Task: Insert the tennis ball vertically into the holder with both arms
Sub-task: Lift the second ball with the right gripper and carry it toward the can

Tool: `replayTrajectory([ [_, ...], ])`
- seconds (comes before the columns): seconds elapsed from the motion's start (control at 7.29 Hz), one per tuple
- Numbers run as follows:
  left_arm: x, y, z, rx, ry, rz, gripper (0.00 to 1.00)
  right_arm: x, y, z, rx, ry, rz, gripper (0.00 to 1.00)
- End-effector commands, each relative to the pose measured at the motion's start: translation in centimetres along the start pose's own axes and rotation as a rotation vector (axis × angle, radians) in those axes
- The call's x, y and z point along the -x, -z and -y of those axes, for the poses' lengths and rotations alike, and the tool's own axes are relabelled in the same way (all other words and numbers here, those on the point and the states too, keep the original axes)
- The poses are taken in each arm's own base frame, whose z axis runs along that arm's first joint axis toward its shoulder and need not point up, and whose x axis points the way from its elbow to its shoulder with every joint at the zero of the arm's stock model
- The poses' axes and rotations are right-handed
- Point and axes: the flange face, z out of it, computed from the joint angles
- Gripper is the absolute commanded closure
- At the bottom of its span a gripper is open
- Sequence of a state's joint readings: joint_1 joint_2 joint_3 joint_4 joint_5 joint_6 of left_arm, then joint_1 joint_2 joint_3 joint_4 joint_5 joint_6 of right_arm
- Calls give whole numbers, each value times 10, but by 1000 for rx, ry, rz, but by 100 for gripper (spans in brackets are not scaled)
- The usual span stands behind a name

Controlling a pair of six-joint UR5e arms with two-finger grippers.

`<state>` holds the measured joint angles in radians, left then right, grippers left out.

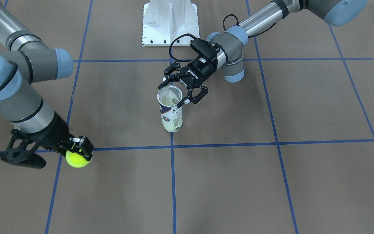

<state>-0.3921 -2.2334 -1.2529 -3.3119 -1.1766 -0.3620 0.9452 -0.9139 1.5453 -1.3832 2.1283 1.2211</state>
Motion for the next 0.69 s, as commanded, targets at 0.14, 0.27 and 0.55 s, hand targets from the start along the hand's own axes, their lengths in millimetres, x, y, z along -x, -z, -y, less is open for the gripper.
replayTrajectory([
  [0.14, 0, 1, -1, 1, 0, 0, 13, 109, 31, -92, 90, -118, 110, 100],
  [0.27, 0, 1, -1, 1, 0, 0, 13, 120, 41, -106, 104, -114, 136, 100],
  [0.55, 0, 1, -1, 1, 0, 0, 13, 130, 45, -126, 131, -97, 142, 100],
])
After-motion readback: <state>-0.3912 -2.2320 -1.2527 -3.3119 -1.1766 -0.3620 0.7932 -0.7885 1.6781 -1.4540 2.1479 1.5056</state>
